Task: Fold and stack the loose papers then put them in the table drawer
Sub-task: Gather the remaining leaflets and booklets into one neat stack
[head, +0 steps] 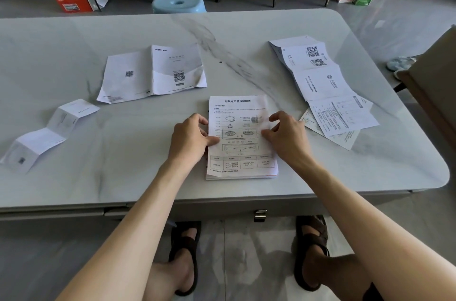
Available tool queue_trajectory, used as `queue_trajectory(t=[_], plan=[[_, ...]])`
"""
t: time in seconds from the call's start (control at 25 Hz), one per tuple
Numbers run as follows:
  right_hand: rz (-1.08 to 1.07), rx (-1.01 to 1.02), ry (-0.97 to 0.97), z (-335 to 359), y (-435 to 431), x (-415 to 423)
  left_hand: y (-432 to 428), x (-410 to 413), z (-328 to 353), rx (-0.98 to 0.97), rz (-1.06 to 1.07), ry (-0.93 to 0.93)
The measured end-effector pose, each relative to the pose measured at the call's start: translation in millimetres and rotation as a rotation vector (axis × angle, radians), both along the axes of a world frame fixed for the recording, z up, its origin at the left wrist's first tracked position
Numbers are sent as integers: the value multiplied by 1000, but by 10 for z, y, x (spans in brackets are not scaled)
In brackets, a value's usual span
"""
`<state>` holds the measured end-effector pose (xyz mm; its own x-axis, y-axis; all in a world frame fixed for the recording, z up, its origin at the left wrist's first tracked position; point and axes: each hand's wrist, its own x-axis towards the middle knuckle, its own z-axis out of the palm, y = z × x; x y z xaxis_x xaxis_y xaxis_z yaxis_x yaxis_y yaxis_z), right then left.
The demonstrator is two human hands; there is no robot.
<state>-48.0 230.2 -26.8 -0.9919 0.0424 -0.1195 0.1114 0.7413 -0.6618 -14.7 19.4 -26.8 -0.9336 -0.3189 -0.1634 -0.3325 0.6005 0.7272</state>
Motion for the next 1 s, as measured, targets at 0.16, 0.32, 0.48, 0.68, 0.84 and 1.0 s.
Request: queue_trajectory(t=[0.16, 0.32, 0.48, 0.68, 0.84, 1.0], plan=[[-10, 144, 53, -59, -44, -3, -3, -16, -31, -69, -6, -1], [-1, 215, 62, -51, -49, -4, -33, -20, -20, -131, -21, -60], [92, 98, 272, 71, -203, 72, -205, -25, 171, 109, 131, -3], [341, 155, 250, 218, -698, -260, -617, 36, 493, 583, 499, 208], [317, 181, 0, 303, -1537, -1090, -863, 96, 543, 781, 639, 206], [203, 376, -51, 163, -2140, -1572, -1025, 102, 532, 939, 723, 204]])
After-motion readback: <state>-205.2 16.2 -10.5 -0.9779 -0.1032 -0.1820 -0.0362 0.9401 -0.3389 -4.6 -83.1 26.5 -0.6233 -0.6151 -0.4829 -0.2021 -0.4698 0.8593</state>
